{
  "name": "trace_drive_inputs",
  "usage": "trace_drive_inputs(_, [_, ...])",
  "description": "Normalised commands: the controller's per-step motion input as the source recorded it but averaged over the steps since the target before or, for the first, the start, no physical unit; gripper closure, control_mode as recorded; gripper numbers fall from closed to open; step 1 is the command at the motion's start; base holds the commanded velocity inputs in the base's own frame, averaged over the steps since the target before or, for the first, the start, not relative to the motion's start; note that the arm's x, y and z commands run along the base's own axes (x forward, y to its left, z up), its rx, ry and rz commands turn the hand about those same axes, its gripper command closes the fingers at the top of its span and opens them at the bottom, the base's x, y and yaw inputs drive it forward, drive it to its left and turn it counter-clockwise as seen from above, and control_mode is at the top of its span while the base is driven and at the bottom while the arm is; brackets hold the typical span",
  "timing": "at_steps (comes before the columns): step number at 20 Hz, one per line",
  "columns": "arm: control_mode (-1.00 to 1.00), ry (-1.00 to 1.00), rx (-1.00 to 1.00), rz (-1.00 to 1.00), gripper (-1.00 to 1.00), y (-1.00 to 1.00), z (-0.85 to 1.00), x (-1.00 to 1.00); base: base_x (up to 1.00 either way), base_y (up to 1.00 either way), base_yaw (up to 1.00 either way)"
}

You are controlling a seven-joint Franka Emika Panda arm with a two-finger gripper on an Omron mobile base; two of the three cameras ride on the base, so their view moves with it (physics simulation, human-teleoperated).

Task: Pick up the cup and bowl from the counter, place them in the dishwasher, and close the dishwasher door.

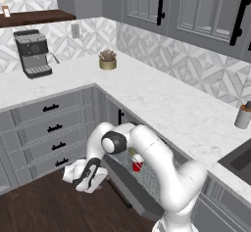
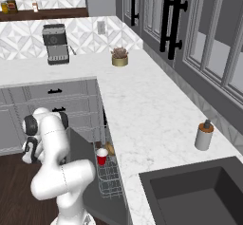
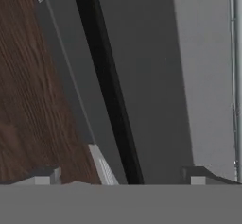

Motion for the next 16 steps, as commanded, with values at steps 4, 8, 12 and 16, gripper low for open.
trace_drive_inputs(4, [-1.00,0.03,-0.09,-0.03,-1.00,-0.46,-0.49,0.27,0.00,0.00,0.00])
trace_drive_inputs(8, [-1.00,0.07,-0.14,-0.01,-1.00,-0.49,-0.65,0.34,0.00,0.00,0.00])
trace_drive_inputs(12, [-1.00,0.04,-0.21,0.00,-1.00,-0.59,-0.58,0.34,0.00,0.00,0.00])
trace_drive_inputs(16, [-1.00,0.00,-0.16,0.00,-1.00,-1.00,-0.27,0.05,0.00,0.00,0.00])
